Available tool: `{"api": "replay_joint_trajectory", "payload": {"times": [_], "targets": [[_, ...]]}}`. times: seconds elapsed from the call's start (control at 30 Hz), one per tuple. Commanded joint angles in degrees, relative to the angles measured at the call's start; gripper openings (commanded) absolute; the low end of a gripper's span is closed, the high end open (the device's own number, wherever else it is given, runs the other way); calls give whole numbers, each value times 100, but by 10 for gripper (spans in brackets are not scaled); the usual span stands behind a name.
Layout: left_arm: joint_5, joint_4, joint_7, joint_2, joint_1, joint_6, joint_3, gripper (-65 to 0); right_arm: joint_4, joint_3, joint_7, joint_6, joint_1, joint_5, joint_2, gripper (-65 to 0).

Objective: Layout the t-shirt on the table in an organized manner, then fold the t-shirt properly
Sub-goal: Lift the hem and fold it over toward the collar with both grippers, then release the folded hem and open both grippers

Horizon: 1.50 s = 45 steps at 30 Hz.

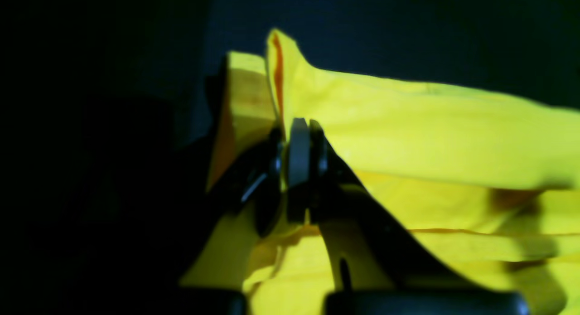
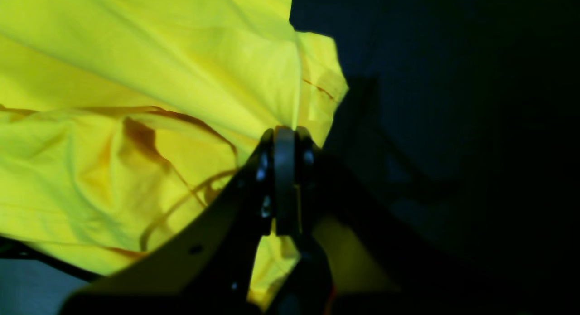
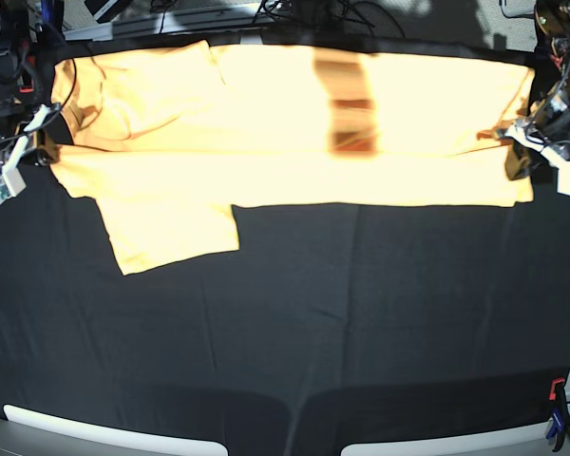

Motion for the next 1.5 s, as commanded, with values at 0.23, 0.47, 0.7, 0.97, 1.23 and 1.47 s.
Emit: {"api": "replay_joint_trajectory", "payload": {"times": [0.23, 0.47, 0.7, 0.97, 1.23, 1.47], "targets": [[-42, 98, -138, -101, 129, -11, -267, -650, 94, 61, 35, 66, 35, -153, -138, -650], [275, 98, -140, -149, 127, -31, -269, -385, 94, 61, -186, 61, 87, -59, -136, -390], [-195, 111, -203, -435, 85, -59, -267, -319, 20, 9, -308, 35, 903, 308, -138, -379], [-590, 210, -96, -219, -297, -417, 17, -319, -1010, -1182, -1045, -120, 2573, 271, -149, -379], [-363, 212, -140, -195, -481, -415, 581, -319, -2804, -2756, -1049, -295, 4186, 164, -155, -379], [-289, 210, -188, -192, -481, -415, 608, -319, -4168, -3665, -1019, -437, 5202, -138, -205, -379]]}}
